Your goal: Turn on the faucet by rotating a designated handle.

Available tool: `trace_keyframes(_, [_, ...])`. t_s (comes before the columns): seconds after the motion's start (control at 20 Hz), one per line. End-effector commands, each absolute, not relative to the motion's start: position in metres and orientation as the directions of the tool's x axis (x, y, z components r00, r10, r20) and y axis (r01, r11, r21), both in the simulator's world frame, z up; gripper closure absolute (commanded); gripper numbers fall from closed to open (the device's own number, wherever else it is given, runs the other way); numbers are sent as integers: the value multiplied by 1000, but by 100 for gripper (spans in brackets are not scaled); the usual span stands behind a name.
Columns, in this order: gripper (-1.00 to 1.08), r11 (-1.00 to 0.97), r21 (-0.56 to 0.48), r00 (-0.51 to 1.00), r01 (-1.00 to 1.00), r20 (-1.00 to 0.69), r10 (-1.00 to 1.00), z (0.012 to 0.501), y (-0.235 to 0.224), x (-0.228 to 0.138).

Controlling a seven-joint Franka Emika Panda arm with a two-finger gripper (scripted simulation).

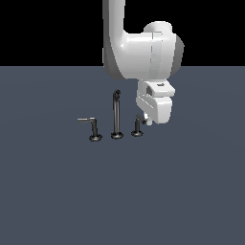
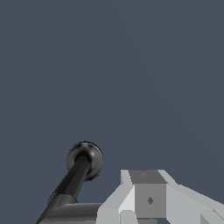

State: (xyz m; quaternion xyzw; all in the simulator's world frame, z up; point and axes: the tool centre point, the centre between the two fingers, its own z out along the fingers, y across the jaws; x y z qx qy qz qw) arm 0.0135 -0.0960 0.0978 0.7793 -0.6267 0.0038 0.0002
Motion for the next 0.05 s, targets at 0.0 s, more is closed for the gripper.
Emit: trace_keyframes(0.0, [108, -230, -1, 230, -973, 0, -973, 98, -81, 9])
